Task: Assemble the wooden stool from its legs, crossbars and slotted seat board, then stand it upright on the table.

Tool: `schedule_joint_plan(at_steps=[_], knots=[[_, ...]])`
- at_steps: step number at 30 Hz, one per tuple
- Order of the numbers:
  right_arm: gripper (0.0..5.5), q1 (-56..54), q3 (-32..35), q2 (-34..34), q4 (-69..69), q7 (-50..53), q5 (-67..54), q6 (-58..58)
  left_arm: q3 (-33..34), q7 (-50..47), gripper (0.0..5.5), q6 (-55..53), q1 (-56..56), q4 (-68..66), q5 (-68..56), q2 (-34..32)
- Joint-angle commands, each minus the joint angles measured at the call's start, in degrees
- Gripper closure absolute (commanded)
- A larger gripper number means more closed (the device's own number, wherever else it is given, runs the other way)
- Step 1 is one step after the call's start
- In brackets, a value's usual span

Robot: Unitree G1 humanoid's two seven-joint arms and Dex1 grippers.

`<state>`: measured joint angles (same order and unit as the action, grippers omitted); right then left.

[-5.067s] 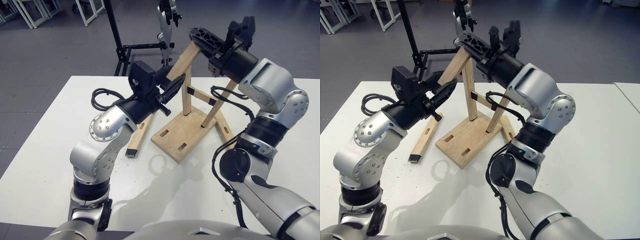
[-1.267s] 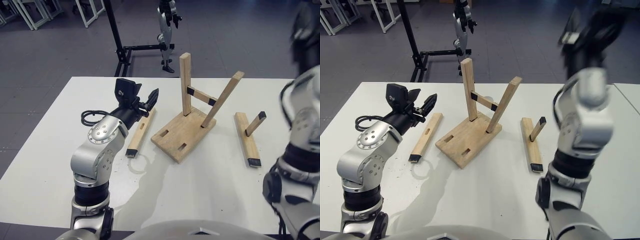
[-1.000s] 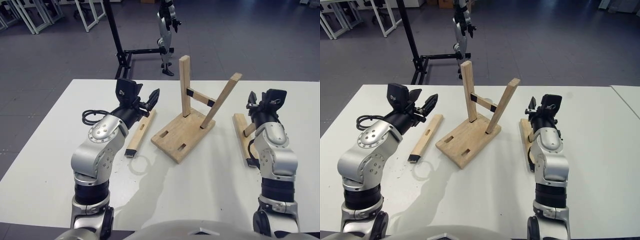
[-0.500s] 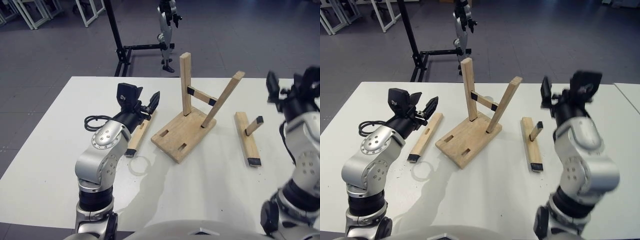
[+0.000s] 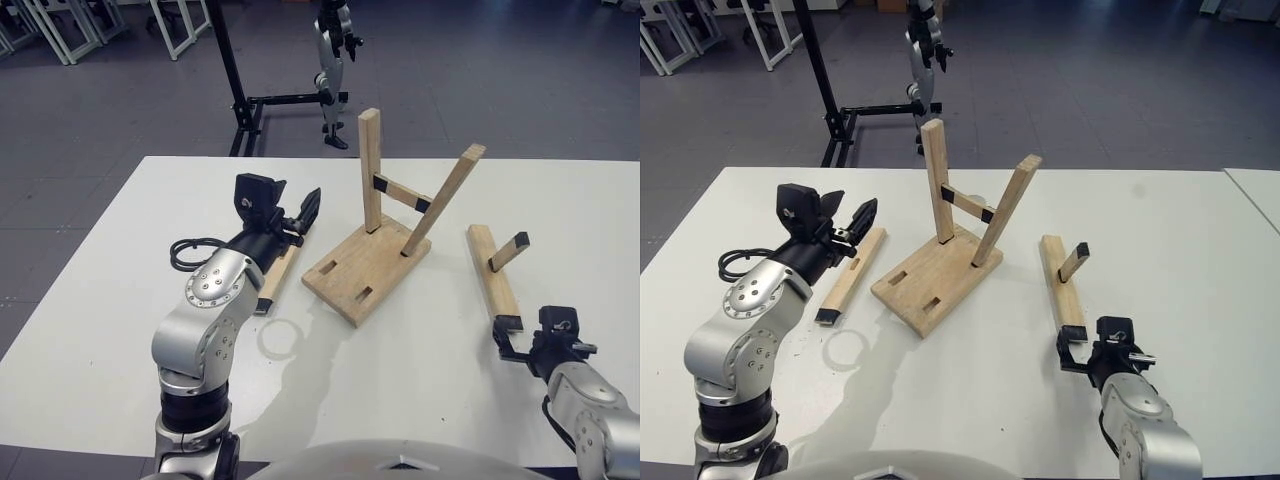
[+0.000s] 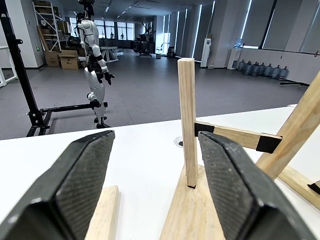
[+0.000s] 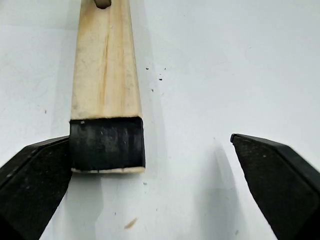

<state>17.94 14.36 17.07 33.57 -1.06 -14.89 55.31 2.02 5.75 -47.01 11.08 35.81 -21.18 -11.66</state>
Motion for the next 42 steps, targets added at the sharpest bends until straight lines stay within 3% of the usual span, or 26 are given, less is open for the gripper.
schedule_joint_plan(at_steps=[1,5,19,24,28,32,36,39,42], knots=[[0.02,-1.23,-3.50,1.91,-4.24,-2.94,1.33,-1.28,-0.66,0.28,2.39,-1.01,1.22,-0.34,-0.12,-0.02],[0.02,-2.82,-6.72,3.18,-8.25,-5.86,2.04,-3.54,-1.52,0.23,2.39,-1.12,1.19,-0.11,-0.17,0.46],[2.74,1.13,-9.31,7.64,-15.02,-10.76,5.66,-12.44,-1.76,0.00,2.39,-2.87,0.06,1.23,-0.64,0.46],[3.43,-2.41,-7.11,7.62,-17.04,-10.55,4.76,-13.63,-1.26,0.20,2.39,-3.06,0.16,0.86,-0.63,0.20],[3.44,-14.94,4.23,7.20,-23.36,-6.97,1.37,-20.34,1.51,8.39,2.39,-1.93,1.27,-4.27,-3.21,-6.05],[3.48,-36.44,18.00,8.29,-26.32,-11.08,-19.38,-16.65,12.28,37.82,2.39,-8.93,10.01,-16.93,-25.59,-19.55],[3.48,-48.67,24.56,9.37,-23.46,-14.22,-47.95,-7.30,21.01,49.12,2.39,-15.46,22.05,-33.07,-43.48,-22.18],[3.48,-52.79,23.19,10.37,-24.66,-18.14,-62.65,-1.54,19.32,50.63,2.39,-16.41,26.51,-41.42,-44.05,-21.41],[3.48,-53.85,14.19,6.49,-25.37,-22.77,-66.62,2.24,17.98,48.56,2.39,-18.72,29.09,-44.68,-46.43,-17.81]])
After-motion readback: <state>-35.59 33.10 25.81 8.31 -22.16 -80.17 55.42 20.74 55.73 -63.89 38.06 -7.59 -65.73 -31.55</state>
